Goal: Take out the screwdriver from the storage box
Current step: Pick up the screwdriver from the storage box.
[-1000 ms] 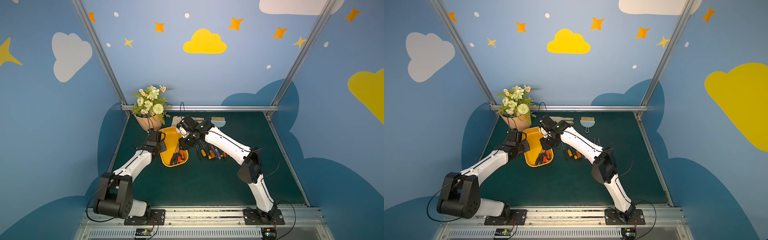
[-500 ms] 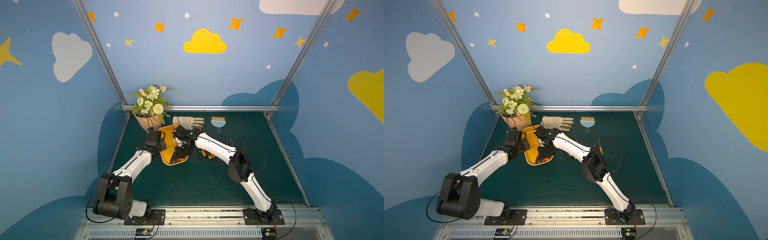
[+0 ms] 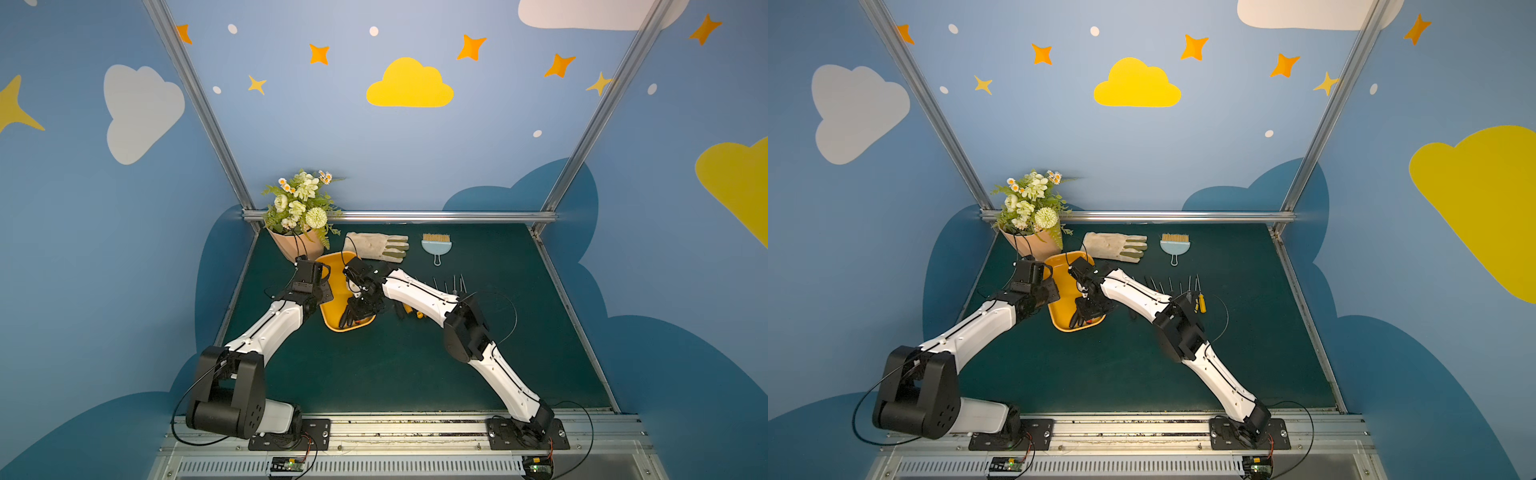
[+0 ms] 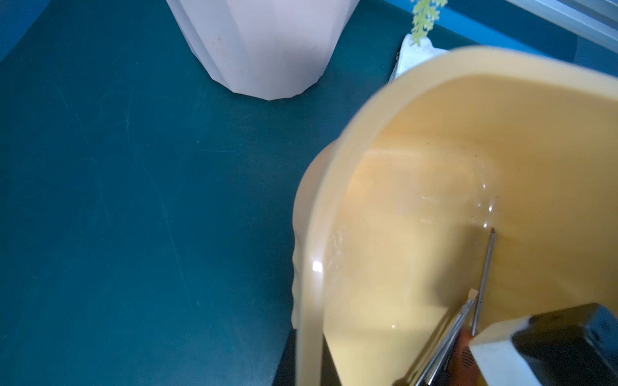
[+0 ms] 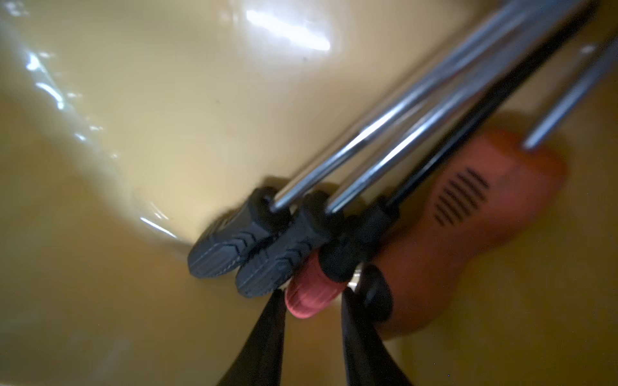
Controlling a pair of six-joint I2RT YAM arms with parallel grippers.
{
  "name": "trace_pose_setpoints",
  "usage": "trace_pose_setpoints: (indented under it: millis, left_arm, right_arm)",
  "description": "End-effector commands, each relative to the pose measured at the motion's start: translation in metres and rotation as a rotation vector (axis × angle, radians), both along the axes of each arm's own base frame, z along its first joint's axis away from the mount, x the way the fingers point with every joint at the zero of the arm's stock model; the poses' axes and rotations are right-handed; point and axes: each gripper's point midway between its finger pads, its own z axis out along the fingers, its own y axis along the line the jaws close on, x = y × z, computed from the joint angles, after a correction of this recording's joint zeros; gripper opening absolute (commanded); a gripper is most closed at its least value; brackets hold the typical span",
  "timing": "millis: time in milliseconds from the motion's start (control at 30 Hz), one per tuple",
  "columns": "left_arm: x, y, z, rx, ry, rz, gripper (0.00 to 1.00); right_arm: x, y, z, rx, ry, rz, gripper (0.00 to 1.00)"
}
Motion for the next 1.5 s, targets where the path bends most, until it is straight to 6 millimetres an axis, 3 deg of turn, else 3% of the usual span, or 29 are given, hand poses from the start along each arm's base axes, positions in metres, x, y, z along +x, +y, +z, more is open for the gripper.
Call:
trace_pose_setpoints:
  millis: [0, 233, 400, 600, 1000, 1467]
  left_arm:
    - [0.009, -0.002, 0.018, -0.024, -0.055, 0.004, 0.02]
    - [0.009, -0.006, 0.015, -0.046, -0.047, -0.009, 0.02]
    - [0.009, -0.008, 0.016, -0.055, -0.048, -0.013, 0.02]
    - [0.009, -0.007, 0.016, -0.053, -0.045, -0.01, 0.02]
    - [0.008, -0.003, 0.015, -0.028, -0.04, 0.003, 0.02]
    - [0.006, 0.004, 0.006, 0.001, 0.004, 0.029, 0.02]
  right_arm:
    - [0.008, -0.001, -0.012, -0.005, 0.024, -0.015, 0.32]
    - [0.017, 0.004, -0.026, 0.001, 0.011, -0.035, 0.33]
    - [0.02, -0.004, -0.04, -0.059, -0.021, -0.031, 0.33]
    - [0.022, -0.008, -0.042, -0.083, -0.04, -0.011, 0.29]
    - [0.022, 0.0, 0.003, 0.02, -0.069, -0.01, 0.01]
    - [0.016, 0.009, 0.087, 0.249, -0.154, 0.063, 0.0]
